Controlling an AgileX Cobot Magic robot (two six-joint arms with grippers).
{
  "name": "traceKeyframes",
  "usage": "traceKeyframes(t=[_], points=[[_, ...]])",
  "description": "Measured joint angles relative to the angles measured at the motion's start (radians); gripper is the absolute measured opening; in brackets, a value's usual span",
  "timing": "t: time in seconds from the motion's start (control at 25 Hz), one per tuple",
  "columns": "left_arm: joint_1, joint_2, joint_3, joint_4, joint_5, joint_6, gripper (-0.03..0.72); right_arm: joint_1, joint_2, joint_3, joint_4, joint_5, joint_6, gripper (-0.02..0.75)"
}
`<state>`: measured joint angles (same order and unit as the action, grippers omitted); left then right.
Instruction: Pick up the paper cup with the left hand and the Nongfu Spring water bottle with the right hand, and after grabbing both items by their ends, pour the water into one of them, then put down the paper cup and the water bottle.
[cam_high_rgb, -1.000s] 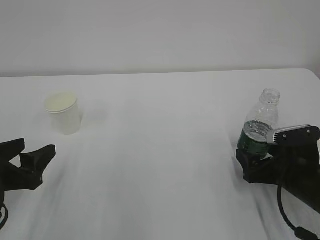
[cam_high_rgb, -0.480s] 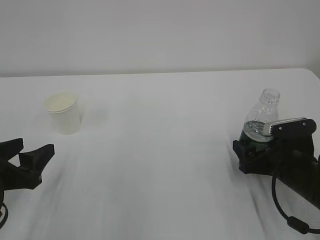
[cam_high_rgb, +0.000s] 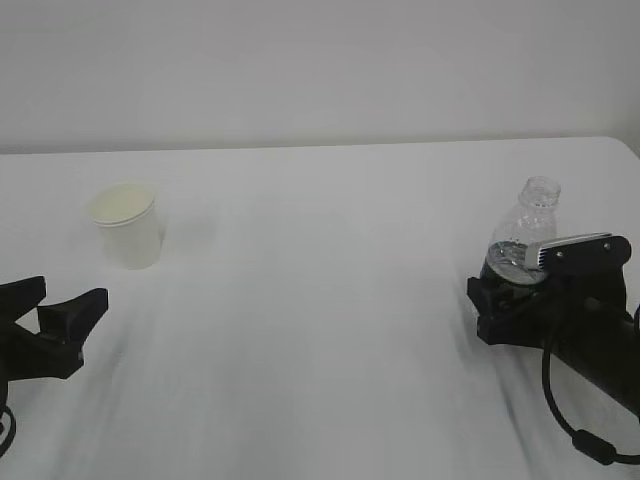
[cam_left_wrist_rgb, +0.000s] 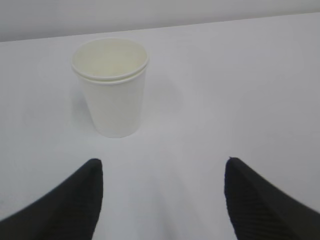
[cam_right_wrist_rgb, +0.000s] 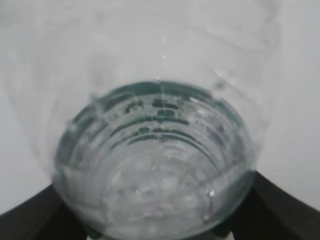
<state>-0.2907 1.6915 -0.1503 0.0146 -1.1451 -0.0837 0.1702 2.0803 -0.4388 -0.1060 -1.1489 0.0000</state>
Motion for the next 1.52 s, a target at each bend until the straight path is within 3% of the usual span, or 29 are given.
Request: traceKeyframes(t=[0.64, 1.52], points=[[0.0, 0.0, 0.0, 0.0, 0.0, 0.002, 0.545, 0.0, 0.0, 0.0, 0.0, 0.0, 0.0, 0.47], [0.0, 0.0, 0.0, -0.002, 0.0, 0.002, 0.54, 0.0, -0.09, 0.003, -0.011, 0.026, -0.018, 0.461]])
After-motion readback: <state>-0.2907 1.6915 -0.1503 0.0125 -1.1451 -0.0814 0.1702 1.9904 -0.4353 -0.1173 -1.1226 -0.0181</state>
